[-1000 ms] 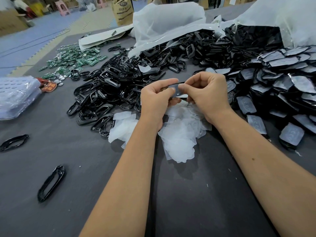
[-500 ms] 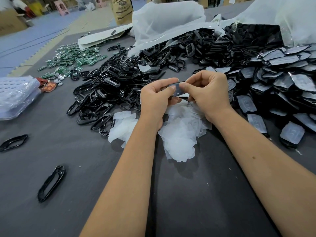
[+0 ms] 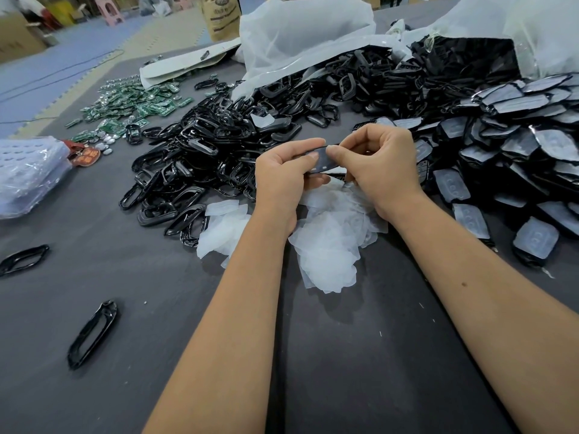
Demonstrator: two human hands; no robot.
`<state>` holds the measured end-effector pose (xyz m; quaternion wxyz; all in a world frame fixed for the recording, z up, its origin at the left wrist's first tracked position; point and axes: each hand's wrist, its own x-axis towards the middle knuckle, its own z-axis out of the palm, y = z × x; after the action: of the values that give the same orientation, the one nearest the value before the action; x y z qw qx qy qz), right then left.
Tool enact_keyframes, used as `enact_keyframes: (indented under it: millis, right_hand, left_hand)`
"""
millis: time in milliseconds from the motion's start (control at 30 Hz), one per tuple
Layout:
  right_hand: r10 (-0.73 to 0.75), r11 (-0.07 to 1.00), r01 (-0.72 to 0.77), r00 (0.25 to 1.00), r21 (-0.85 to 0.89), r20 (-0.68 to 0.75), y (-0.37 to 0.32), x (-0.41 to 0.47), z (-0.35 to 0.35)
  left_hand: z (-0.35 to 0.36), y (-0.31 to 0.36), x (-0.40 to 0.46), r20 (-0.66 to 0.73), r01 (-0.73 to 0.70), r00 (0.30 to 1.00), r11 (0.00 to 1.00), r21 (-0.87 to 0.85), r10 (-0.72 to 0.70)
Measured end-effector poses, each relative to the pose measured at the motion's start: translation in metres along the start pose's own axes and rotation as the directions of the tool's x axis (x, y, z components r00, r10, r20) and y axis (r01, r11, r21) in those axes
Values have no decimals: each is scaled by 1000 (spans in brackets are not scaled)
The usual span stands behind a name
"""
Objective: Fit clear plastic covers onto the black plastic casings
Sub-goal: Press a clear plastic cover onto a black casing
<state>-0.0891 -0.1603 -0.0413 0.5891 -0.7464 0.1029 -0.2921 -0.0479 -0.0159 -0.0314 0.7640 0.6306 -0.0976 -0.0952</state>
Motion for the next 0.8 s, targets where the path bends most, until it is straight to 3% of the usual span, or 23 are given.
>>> enact_keyframes:
  millis: [400, 567, 667, 800]
  right_hand:
    - [55, 998, -55, 998, 17, -15, 1, 0, -1]
    - [125, 963, -154, 982, 220, 141, -5, 1, -9]
    - [117, 955, -172, 967, 241, 227, -7, 1, -10]
    - [100, 962, -151, 970, 226, 220, -7, 1, -9]
  left_hand:
    - [-2, -2, 0, 20, -22, 1000, 999, 28, 21]
    - [-3, -2, 0, 40, -40, 998, 999, 11, 40]
    - [-3, -2, -1, 67, -50, 996, 999, 0, 50]
    - [-3, -2, -2, 113, -69, 991, 998, -6, 69]
